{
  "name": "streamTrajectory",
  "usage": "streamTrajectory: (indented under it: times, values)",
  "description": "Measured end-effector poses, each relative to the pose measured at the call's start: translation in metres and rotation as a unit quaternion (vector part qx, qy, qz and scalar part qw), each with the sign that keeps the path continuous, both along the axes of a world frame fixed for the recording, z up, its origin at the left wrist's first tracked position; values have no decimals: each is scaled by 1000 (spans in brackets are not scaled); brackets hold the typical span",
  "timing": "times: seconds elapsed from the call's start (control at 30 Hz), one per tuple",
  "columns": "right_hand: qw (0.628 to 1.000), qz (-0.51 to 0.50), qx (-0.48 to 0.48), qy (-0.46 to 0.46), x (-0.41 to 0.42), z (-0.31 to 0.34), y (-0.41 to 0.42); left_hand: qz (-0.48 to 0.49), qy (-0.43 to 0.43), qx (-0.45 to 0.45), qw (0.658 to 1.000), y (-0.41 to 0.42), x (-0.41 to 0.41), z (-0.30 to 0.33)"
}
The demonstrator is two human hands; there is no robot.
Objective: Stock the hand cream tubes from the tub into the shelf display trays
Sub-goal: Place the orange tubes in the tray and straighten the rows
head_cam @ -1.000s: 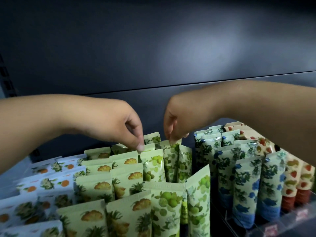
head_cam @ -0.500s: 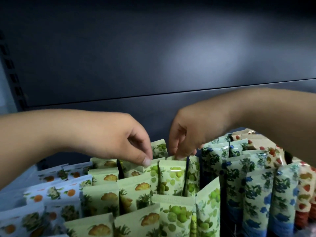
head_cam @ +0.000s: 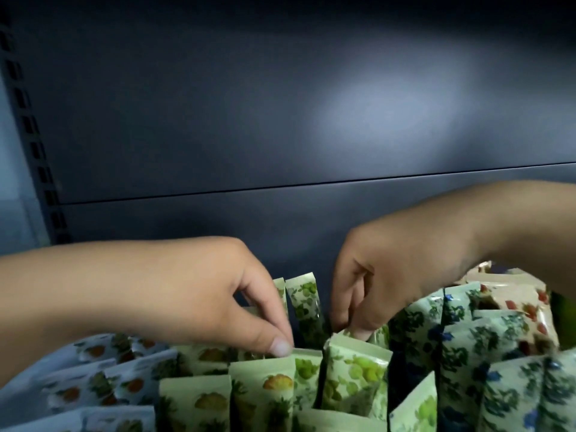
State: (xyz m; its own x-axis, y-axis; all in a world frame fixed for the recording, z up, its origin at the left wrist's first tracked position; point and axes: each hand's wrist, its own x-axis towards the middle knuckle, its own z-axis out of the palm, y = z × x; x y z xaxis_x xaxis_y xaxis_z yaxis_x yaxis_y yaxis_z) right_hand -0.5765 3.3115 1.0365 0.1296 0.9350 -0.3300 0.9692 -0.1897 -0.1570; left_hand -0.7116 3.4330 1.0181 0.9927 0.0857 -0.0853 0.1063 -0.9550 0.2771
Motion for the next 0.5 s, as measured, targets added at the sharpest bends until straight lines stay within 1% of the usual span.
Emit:
streamTrajectory:
  times: [0.1,0.17,0.3,0.5]
  values:
    - [1000,-7,-14,-3,-1,3,1,44,-31,-13,998,-2,2,-2]
    - [1000,-3,-7,-10,-1,4,2,73,-50,-21,996,-2,4,-2]
    - [1000,-1,4,-18,0,2,5,108,-54,-23,992,-2,7,-3]
    - [999,3,27,-23,3,0,9,134,-63,4,989,1,13,-6]
